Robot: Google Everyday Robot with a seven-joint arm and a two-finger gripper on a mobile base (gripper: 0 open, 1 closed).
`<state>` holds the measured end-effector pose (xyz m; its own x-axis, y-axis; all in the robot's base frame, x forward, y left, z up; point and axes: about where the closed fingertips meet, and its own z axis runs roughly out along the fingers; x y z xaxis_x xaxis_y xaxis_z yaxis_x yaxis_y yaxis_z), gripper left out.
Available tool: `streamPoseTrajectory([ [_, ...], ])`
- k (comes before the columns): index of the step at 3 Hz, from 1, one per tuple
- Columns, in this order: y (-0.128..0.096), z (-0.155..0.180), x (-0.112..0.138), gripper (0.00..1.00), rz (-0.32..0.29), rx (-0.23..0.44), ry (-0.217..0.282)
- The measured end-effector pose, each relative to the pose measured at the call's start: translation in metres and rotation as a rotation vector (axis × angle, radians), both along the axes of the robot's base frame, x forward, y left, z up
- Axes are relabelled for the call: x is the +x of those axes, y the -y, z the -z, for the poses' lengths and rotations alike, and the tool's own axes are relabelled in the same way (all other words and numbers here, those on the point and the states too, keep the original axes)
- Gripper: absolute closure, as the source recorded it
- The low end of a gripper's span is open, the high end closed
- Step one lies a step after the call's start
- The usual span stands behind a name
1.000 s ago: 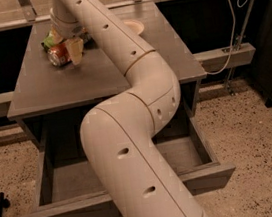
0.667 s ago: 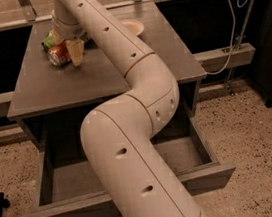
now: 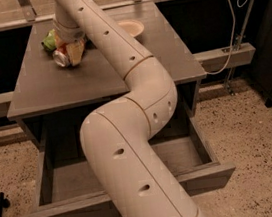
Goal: Place coke can into top drawer
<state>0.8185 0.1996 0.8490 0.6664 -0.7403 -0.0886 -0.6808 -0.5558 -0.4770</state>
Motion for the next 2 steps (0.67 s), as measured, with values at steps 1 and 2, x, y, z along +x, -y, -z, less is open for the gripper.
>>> streamPoseTrajectory([
  [1, -0.001, 0.006, -0.004, 0.71, -0.026, -0.007, -0.015],
  [2, 0.006, -0.011, -0.009, 0.93, -0.049, 0.037, -0.006],
])
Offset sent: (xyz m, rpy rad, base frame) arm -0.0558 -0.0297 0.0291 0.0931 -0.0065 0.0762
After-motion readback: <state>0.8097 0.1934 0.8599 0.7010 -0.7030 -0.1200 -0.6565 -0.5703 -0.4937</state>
